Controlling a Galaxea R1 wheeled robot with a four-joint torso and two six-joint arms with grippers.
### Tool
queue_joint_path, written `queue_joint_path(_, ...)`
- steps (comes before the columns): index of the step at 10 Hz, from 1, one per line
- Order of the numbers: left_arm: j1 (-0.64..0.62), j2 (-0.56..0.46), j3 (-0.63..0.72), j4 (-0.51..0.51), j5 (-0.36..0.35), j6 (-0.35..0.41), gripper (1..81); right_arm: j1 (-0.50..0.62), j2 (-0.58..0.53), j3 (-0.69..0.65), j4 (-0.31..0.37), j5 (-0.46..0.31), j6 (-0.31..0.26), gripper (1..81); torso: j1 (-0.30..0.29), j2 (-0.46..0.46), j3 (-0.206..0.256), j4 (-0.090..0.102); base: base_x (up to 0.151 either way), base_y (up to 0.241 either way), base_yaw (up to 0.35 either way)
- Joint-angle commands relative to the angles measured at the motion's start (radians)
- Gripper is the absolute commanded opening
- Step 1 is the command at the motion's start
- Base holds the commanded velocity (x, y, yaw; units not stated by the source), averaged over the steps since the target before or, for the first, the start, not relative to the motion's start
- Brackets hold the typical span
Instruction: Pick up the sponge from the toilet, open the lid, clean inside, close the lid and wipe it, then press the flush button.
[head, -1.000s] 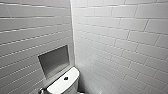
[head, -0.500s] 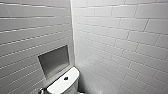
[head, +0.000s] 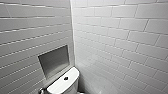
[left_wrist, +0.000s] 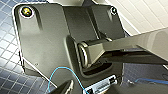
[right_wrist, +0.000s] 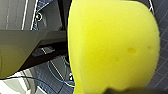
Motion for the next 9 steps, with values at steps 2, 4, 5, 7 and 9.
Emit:
queue_joint_path(2, 0.0, -0.234, 0.269, -0.107, 0.032, -0.057, 81.1, 0.027, -0.046, -0.021, 0.023, -0.054, 0.005, 1.0, 0.0, 0.0, 0.0, 0.0, 0.0, 0.0, 0.0)
queue_joint_path(4, -0.02, -0.306, 0.371, -0.148, 0.071, -0.038, 81.1, 0.031, -0.048, -0.016, 0.023, -0.055, 0.005, 1.0, 0.0, 0.0, 0.0, 0.0, 0.0, 0.0, 0.0)
queue_joint_path(5, -0.039, -0.331, 0.412, -0.172, 0.098, 0.023, 81.1, 0.031, -0.046, -0.015, 0.023, -0.056, 0.005, 1.0, 0.0, 0.0, 0.0, 0.0, 0.0, 0.0, 0.0)
queue_joint_path(7, -0.067, -0.374, 0.491, -0.419, 0.13, 0.292, 81.1, 0.03, -0.046, -0.013, 0.023, -0.054, 0.004, 1.0, 0.0, 0.0, 0.0, 0.0, 0.0, 0.0, 0.0)
queue_joint_path(9, -0.107, -0.404, 0.531, -0.677, 0.136, 0.555, 81.1, 0.03, -0.048, -0.013, 0.023, -0.054, 0.003, 1.0, 0.0, 0.0, 0.0, 0.0, 0.0, 0.0, 0.0)
